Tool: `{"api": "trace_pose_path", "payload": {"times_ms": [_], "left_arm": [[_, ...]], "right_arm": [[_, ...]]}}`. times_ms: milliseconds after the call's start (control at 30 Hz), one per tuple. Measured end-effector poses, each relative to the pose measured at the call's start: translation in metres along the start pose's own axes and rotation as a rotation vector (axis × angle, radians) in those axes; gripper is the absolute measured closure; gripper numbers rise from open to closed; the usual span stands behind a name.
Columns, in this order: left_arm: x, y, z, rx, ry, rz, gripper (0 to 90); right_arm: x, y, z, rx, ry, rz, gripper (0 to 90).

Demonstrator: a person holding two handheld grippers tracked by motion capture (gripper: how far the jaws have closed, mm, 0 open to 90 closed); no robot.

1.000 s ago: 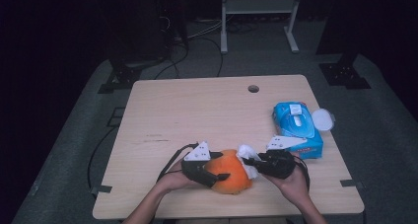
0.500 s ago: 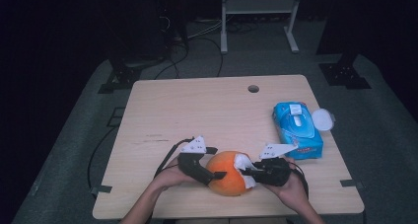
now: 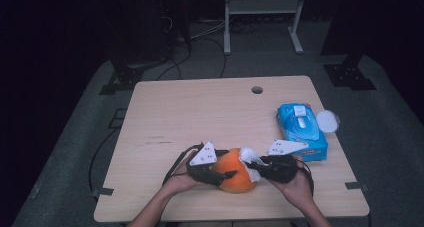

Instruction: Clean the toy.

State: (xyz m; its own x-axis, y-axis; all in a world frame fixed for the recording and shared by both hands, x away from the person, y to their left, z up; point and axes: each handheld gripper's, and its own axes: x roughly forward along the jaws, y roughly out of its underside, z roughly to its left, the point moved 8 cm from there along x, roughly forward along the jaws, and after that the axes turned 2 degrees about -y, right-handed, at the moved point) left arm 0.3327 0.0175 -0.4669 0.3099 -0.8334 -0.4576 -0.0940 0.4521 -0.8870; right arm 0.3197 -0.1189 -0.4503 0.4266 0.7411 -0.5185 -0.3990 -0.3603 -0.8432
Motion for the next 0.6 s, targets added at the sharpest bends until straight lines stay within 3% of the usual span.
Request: {"api": "trace_pose_path", "payload": {"times_ms": [133,200,333,433,533,567,600], "left_arm": [[-0.001,0.004,0.01,-0.148,0.008,0.016,3.9],[0.004,0.013,0.006,-0.185,0.065,0.066,3.2],[0.009,0.015,0.005,-0.204,0.052,0.048,11.7],[0.007,0.008,0.005,-0.146,0.011,-0.004,22.8],[0.006,-0.002,0.004,-0.057,-0.047,-0.039,25.7],[0.006,-0.002,0.004,-0.057,-0.047,-0.039,25.7],[0.004,-0.006,0.005,-0.019,-0.078,-0.054,25.6]], "right_arm": [[0.009,0.006,0.01,-0.027,-0.029,0.041,77.6],[0.01,0.005,0.015,-0.042,-0.035,0.043,77.5],[0.012,0.004,0.016,-0.058,-0.013,0.047,77.3],[0.007,0.0,0.013,-0.049,0.012,0.03,77.4],[0.002,-0.005,0.011,-0.054,0.028,0.001,77.4],[0.002,-0.005,0.011,-0.054,0.028,0.001,77.4],[-0.001,-0.008,0.009,-0.043,0.037,-0.016,77.1]]}}
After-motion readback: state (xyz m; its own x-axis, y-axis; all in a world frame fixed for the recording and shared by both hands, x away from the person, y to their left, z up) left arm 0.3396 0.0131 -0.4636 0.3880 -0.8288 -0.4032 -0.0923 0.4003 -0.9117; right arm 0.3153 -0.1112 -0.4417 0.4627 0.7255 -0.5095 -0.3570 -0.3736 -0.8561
